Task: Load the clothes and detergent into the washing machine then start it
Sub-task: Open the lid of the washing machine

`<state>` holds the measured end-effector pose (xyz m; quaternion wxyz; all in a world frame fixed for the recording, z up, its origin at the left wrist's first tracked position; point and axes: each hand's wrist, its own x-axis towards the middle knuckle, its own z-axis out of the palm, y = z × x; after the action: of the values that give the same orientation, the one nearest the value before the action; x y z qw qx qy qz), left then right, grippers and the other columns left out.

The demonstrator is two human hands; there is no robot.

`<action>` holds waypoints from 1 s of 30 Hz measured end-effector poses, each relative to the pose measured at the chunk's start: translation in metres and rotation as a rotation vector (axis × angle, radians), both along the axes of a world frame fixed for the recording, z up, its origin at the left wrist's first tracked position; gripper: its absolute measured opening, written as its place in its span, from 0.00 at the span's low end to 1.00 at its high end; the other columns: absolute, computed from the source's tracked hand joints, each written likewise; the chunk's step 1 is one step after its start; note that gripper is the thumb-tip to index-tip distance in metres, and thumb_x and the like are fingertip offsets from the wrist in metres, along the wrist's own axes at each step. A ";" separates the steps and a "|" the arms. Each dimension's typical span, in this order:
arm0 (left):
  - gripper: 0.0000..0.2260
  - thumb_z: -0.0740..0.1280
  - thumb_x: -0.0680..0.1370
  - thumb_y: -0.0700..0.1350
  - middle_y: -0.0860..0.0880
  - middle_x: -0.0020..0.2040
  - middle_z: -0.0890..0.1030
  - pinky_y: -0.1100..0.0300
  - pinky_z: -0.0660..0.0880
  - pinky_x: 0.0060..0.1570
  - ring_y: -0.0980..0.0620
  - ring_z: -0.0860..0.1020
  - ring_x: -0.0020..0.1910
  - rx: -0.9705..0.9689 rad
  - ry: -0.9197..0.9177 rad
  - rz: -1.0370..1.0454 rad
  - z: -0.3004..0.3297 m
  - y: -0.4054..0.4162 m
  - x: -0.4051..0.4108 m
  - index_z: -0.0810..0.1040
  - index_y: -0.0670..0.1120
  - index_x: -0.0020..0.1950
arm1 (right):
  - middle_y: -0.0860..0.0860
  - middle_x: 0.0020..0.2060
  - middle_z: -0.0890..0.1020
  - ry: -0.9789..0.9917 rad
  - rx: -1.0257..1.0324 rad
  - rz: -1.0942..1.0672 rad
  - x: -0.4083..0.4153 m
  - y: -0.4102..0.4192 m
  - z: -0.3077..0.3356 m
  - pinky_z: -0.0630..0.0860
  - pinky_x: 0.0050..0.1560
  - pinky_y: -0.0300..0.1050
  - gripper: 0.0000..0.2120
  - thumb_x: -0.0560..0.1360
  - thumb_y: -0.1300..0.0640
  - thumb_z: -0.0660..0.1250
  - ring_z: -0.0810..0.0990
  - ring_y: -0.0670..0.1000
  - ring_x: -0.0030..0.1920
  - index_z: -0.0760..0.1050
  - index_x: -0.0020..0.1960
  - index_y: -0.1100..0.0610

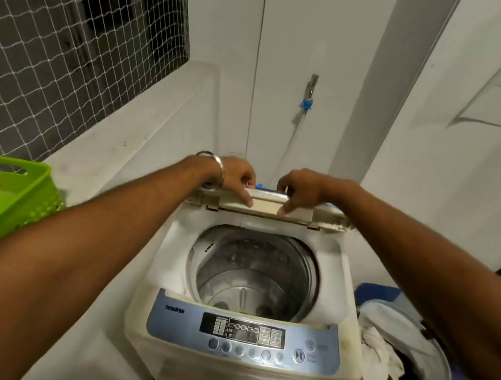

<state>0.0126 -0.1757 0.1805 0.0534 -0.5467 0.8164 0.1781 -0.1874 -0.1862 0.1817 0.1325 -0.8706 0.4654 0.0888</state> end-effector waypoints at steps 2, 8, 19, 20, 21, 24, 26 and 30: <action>0.18 0.74 0.69 0.57 0.50 0.49 0.80 0.58 0.73 0.44 0.51 0.77 0.46 -0.068 0.030 0.036 0.010 -0.012 0.003 0.80 0.48 0.53 | 0.47 0.48 0.76 -0.013 -0.041 -0.023 0.002 -0.012 0.013 0.70 0.51 0.44 0.24 0.69 0.46 0.76 0.76 0.51 0.49 0.77 0.60 0.54; 0.15 0.77 0.66 0.57 0.52 0.45 0.82 0.59 0.70 0.39 0.52 0.77 0.43 -0.486 0.096 0.195 0.026 -0.036 -0.001 0.79 0.51 0.46 | 0.49 0.45 0.79 -0.075 -0.295 -0.154 0.008 -0.040 0.039 0.69 0.43 0.44 0.19 0.68 0.48 0.76 0.76 0.50 0.46 0.79 0.55 0.55; 0.11 0.69 0.76 0.52 0.45 0.45 0.85 0.55 0.77 0.45 0.44 0.82 0.45 -0.725 0.049 0.363 0.018 -0.086 -0.011 0.84 0.47 0.51 | 0.57 0.46 0.83 -0.216 -0.589 -0.354 0.013 -0.068 0.022 0.80 0.51 0.52 0.07 0.74 0.59 0.72 0.81 0.56 0.44 0.81 0.51 0.58; 0.11 0.68 0.77 0.51 0.44 0.45 0.84 0.55 0.78 0.45 0.44 0.81 0.45 -0.721 0.028 0.354 0.017 -0.090 -0.011 0.83 0.46 0.51 | 0.57 0.48 0.82 -0.214 -0.575 -0.354 0.014 -0.071 0.019 0.80 0.52 0.52 0.08 0.74 0.59 0.71 0.81 0.56 0.45 0.81 0.53 0.58; 0.10 0.66 0.78 0.50 0.44 0.45 0.84 0.54 0.78 0.44 0.43 0.81 0.44 -0.717 0.011 0.342 0.016 -0.094 -0.010 0.83 0.46 0.51 | 0.57 0.49 0.82 -0.217 -0.564 -0.354 0.014 -0.074 0.017 0.80 0.52 0.52 0.09 0.75 0.60 0.70 0.81 0.56 0.46 0.80 0.55 0.58; 0.10 0.63 0.80 0.48 0.43 0.47 0.83 0.54 0.77 0.45 0.43 0.80 0.46 -0.705 -0.059 0.286 0.014 -0.103 -0.008 0.81 0.45 0.54 | 0.57 0.50 0.81 -0.219 -0.557 -0.320 0.011 -0.086 0.012 0.78 0.52 0.50 0.09 0.76 0.59 0.69 0.79 0.55 0.48 0.77 0.56 0.58; 0.11 0.61 0.80 0.47 0.42 0.51 0.82 0.53 0.76 0.46 0.43 0.80 0.49 -0.677 -0.097 0.247 0.014 -0.107 -0.008 0.77 0.44 0.59 | 0.57 0.51 0.80 -0.198 -0.546 -0.291 0.011 -0.095 0.013 0.77 0.52 0.50 0.10 0.75 0.60 0.69 0.78 0.55 0.48 0.75 0.56 0.58; 0.21 0.65 0.77 0.44 0.43 0.63 0.74 0.48 0.76 0.52 0.43 0.75 0.60 -0.586 -0.120 0.226 0.008 -0.117 -0.011 0.66 0.42 0.69 | 0.58 0.54 0.79 -0.155 -0.522 -0.269 0.013 -0.113 0.012 0.76 0.54 0.51 0.15 0.73 0.62 0.70 0.77 0.57 0.51 0.73 0.58 0.59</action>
<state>0.0020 -0.2931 0.1881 -0.0784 -0.6356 0.7625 -0.0921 -0.1743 -0.2990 0.1936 -0.0499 -0.8101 0.5720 -0.1190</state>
